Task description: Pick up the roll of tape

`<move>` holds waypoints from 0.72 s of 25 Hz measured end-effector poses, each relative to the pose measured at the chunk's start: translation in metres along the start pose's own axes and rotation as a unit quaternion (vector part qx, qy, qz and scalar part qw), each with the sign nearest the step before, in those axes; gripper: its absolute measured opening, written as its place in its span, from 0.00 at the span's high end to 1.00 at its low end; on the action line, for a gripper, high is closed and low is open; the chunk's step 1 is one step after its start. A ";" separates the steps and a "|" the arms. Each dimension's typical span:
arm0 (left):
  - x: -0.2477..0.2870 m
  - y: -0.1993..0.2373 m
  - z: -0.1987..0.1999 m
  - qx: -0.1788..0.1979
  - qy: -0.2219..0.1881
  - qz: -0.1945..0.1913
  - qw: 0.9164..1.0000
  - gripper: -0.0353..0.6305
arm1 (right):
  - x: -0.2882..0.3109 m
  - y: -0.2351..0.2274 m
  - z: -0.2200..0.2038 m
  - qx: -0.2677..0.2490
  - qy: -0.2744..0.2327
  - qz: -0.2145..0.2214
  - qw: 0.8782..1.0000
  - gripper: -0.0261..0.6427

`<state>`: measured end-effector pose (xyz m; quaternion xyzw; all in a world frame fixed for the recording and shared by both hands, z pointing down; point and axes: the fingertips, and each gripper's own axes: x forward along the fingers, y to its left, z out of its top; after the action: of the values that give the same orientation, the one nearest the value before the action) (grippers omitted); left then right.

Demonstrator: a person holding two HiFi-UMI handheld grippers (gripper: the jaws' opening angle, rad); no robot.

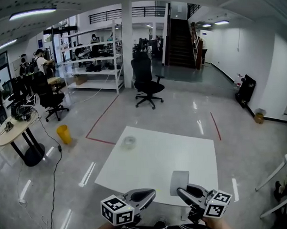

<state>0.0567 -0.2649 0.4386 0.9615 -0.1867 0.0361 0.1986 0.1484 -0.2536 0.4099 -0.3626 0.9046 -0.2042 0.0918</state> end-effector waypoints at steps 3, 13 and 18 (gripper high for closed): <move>-0.002 -0.002 -0.006 0.000 0.001 -0.006 1.000 0.94 | -0.002 0.004 -0.010 -0.007 0.001 -0.006 1.000 0.82; -0.001 0.000 -0.007 0.004 0.004 -0.005 1.000 0.94 | 0.001 -0.001 -0.018 -0.016 0.018 -0.016 1.000 0.82; -0.003 0.001 -0.005 0.014 0.002 0.002 1.000 0.94 | 0.005 0.001 -0.021 -0.026 0.018 -0.006 0.999 0.82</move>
<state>0.0536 -0.2628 0.4430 0.9636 -0.1879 0.0411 0.1856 0.1379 -0.2498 0.4286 -0.3663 0.9091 -0.1873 0.0649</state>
